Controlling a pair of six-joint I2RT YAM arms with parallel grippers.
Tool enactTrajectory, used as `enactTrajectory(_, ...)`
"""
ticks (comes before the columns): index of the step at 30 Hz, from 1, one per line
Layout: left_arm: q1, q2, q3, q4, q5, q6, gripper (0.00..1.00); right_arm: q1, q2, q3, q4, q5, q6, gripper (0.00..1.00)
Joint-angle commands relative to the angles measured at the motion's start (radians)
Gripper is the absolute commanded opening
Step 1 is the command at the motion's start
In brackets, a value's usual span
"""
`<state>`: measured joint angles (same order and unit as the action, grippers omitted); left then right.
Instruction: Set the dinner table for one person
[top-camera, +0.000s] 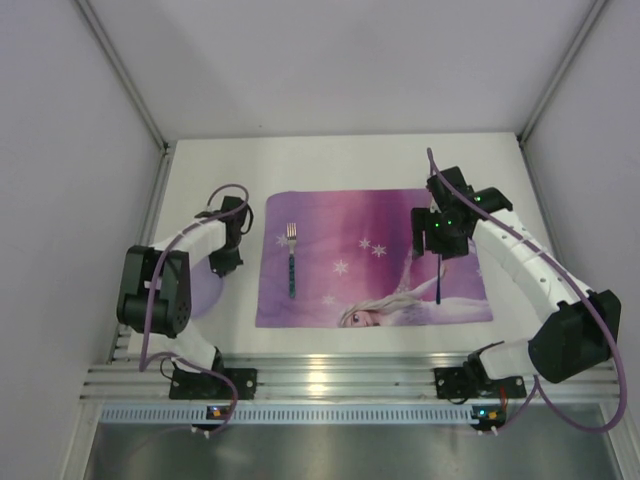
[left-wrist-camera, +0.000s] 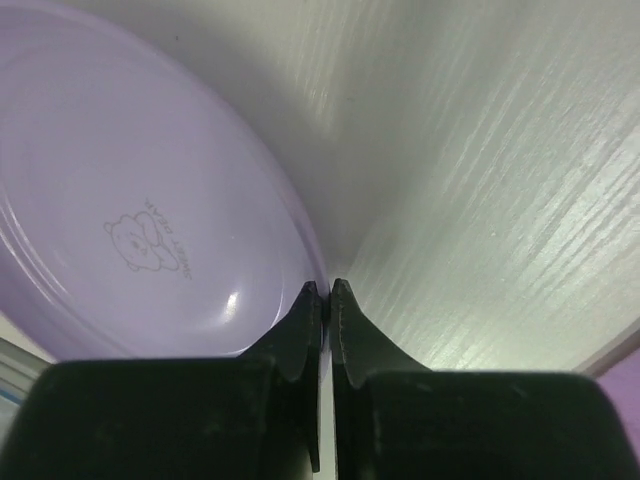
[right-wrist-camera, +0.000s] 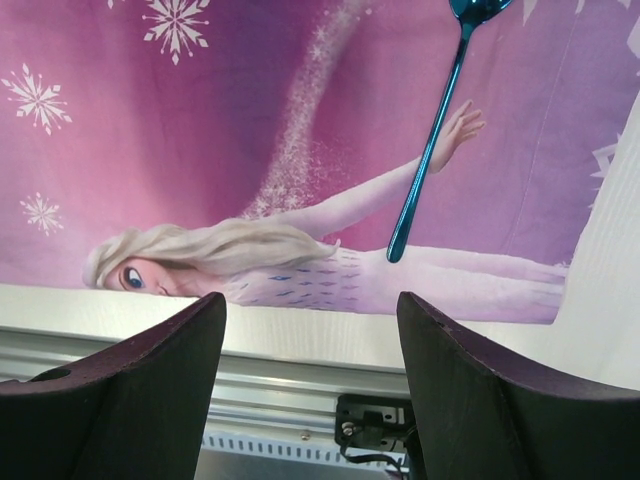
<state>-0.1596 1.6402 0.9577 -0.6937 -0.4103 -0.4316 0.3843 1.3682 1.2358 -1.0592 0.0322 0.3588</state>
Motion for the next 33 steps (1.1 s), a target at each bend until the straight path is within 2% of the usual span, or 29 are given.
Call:
enactTrajectory(1, 0.002, 0.009, 0.085, 0.027, 0.031, 0.034, 0.00, 0.001, -0.035, 0.011, 0.018, 0.018, -0.008, 0.70)
enactTrajectory(4, -0.012, -0.014, 0.225, -0.041, 0.042, 0.080, 0.00, -0.004, -0.035, 0.019, 0.021, 0.024, -0.003, 0.70)
enactTrajectory(7, -0.084, 0.022, 0.404, -0.113, 0.045, 0.106, 0.00, -0.013, -0.027, 0.042, 0.016, 0.040, -0.006, 0.70)
enactTrajectory(9, -0.183, 0.084, 0.542, -0.166, 0.060, 0.102, 0.00, -0.028, -0.024, 0.071, 0.008, 0.038, -0.011, 0.70)
enactTrajectory(10, -0.184, 0.105, 0.584, -0.179, 0.065, 0.102, 0.00, -0.036, -0.023, 0.083, 0.005, 0.040, -0.011, 0.70)
enactTrajectory(15, -0.371, 0.258, 0.809, -0.217, 0.137, 0.079, 0.00, -0.071, -0.038, 0.163, -0.025, 0.073, -0.012, 0.70)
enactTrajectory(19, -0.562, 0.374, 0.903, -0.213, 0.192, 0.097, 0.00, -0.093, -0.069, 0.168, -0.044, 0.098, -0.006, 0.71)
enactTrajectory(22, -0.665, 0.455, 0.970, -0.208, 0.231, 0.117, 0.00, -0.101, -0.103, 0.134, -0.051, 0.104, 0.003, 0.71)
enactTrajectory(29, -0.779, 0.625, 1.171, -0.248, 0.321, 0.102, 0.00, -0.107, -0.176, 0.067, -0.079, 0.126, 0.020, 0.71)
enactTrajectory(33, -0.831, 0.693, 1.191, -0.239, 0.346, 0.099, 0.00, -0.111, -0.190, 0.067, -0.108, 0.152, 0.020, 0.71)
